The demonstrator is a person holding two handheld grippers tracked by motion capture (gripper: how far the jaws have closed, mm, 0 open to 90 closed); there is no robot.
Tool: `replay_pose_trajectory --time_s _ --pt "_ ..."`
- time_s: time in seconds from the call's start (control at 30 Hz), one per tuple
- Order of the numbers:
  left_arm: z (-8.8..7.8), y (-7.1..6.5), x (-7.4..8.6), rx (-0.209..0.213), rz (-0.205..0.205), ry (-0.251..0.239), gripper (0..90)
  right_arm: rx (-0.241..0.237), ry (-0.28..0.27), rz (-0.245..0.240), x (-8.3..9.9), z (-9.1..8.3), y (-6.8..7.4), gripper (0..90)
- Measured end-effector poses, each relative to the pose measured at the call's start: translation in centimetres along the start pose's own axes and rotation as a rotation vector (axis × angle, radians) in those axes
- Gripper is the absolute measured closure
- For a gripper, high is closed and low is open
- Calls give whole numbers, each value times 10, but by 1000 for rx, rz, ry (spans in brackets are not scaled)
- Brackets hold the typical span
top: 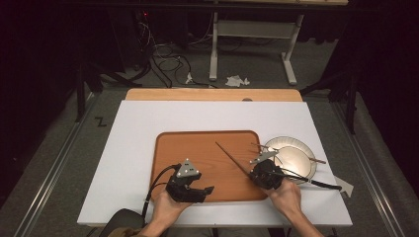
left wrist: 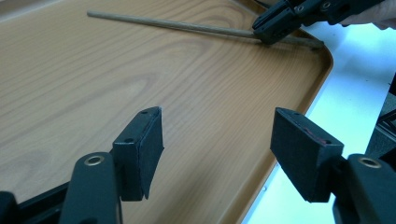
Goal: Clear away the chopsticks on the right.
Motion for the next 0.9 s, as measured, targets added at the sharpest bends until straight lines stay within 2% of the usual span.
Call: replay_pose_trajectory --time_s 0.2,0.27,0.4,0.9 --pt "0 0 0 -1 -3 -2 344 18 18 -2 3 3 -3 823" --pt "0 0 0 -1 -2 -2 344 11 8 9 3 3 -5 810" --pt "1 0 0 -1 -4 -1 344 25 8 35 6 2 -13 805" --pt "0 0 0 -2 -6 -3 344 37 6 17 6 1 -14 737"
Point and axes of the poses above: each handheld gripper's, and its own axes: z roughly forward along the jaws, x roughly out of its underside, y roughly to its left, the point moved 10 cm from there along z, roughly forward along the jaws, and after that the axes turned 5 degrees about -z, right-handed, at the moved point
